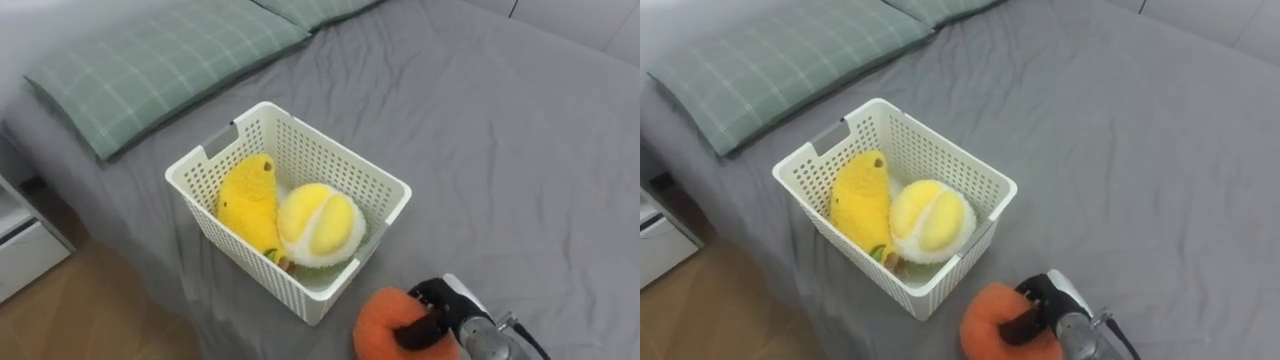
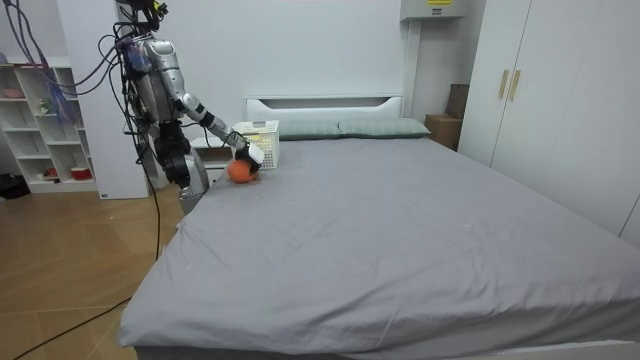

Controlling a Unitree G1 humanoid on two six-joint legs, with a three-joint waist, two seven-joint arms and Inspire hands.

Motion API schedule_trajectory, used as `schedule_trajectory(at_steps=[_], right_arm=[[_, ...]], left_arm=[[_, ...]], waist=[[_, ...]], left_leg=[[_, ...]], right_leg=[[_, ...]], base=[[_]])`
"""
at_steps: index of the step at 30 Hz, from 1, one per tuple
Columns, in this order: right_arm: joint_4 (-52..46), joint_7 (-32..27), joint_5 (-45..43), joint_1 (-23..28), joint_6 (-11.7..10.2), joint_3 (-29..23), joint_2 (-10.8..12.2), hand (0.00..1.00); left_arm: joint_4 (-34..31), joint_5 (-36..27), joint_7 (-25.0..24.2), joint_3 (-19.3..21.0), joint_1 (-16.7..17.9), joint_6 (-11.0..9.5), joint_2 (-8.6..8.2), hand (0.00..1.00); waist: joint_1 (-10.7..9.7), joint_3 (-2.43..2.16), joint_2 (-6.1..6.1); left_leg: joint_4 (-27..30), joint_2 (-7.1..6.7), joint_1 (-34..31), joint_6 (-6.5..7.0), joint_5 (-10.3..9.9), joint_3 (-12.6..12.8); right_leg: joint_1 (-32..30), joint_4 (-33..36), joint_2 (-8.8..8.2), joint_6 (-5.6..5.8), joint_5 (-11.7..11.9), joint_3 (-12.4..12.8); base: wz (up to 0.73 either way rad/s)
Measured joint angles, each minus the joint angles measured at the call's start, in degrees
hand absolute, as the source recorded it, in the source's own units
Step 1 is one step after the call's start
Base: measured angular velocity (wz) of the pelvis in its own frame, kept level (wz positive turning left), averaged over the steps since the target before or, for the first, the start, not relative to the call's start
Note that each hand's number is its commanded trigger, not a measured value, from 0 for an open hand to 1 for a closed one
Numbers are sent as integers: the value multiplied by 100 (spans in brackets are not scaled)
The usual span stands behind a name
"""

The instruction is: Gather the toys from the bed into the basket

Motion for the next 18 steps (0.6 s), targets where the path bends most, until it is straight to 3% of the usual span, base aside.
schedule_trajectory(at_steps=[4,9,12,18], right_arm=[[-457,81,208,7,4,-58,-119,100],[-1963,79,231,349,2,-607,-187,100],[-2551,29,290,349,-5,-834,-356,100],[-3508,-57,622,351,-1,-1573,-409,100]], left_arm=[[-5,-2,-1,18,-34,-21,-3,0],[2,8,-1,348,-103,-21,-3,0],[114,-12,-1,446,-211,-52,22,0],[110,0,-28,682,-320,-51,20,0]], waist=[[-149,2,-26],[-413,4,-44],[-548,4,-42],[-894,-37,-97]], left_leg=[[-42,51,60,21,0,185],[-96,104,199,40,-11,374],[-145,153,281,70,-49,546],[-247,231,374,102,-79,868]], right_leg=[[6,20,-5,-2,5,128],[40,30,0,-3,21,327],[11,97,-3,-2,22,488],[-92,150,15,1,38,853]], base=[[-16],[-22],[-30],[-32]])
